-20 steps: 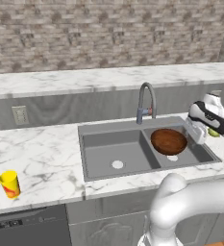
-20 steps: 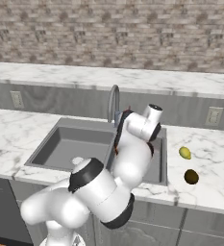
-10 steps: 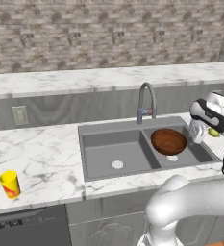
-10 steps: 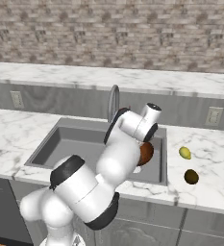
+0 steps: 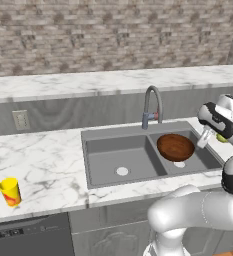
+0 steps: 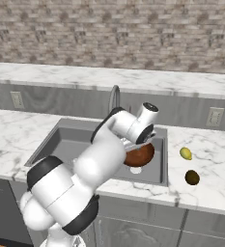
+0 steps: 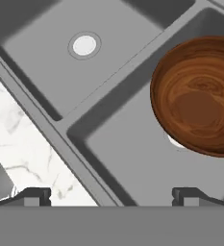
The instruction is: Remove the lemon and avocado from the sink. Then move the bowl and cup from the counter to the sink for washing.
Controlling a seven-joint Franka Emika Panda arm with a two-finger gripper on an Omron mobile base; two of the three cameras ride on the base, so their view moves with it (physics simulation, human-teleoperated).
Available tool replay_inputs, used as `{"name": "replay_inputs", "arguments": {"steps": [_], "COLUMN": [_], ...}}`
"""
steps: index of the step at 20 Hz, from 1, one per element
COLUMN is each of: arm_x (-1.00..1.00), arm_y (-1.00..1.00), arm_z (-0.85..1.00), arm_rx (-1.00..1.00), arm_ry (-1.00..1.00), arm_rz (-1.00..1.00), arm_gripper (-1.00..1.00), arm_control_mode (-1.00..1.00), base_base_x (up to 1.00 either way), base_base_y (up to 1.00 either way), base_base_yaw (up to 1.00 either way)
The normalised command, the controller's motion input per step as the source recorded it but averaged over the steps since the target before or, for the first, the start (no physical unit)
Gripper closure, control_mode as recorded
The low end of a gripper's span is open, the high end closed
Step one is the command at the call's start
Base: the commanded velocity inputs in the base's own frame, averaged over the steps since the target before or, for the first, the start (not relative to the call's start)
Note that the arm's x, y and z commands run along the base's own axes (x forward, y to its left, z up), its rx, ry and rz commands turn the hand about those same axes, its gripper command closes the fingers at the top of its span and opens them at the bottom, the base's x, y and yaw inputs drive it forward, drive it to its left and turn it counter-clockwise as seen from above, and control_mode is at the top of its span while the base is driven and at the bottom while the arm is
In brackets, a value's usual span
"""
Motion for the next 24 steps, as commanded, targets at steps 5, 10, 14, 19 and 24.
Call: {"name": "replay_inputs", "arguments": {"steps": [5, 10, 14, 19, 24], "arm_x": [-0.16, -0.23, -0.19, -0.15, -0.11], "arm_y": [0.12, 0.17, 0.14, 0.2, 0.24], "arm_z": [0.14, 0.12, 0.2, 0.21, 0.18], "arm_rx": [0.0, 0.0, 0.0, 0.0, -0.01], "arm_ry": [0.03, 0.0, 0.01, 0.01, 0.05], "arm_rz": [-0.34, -0.36, -0.24, -0.12, -0.01], "arm_gripper": [-1.0, -1.0, -1.0, -1.0, -1.0], "arm_control_mode": [-1.0, -1.0, -1.0, -1.0, -1.0], "base_base_x": [0.0, 0.0, 0.0, 0.0, 0.0], "base_base_y": [0.0, 0.0, 0.0, 0.0, 0.0], "base_base_yaw": [0.0, 0.0, 0.0, 0.0, 0.0]}}
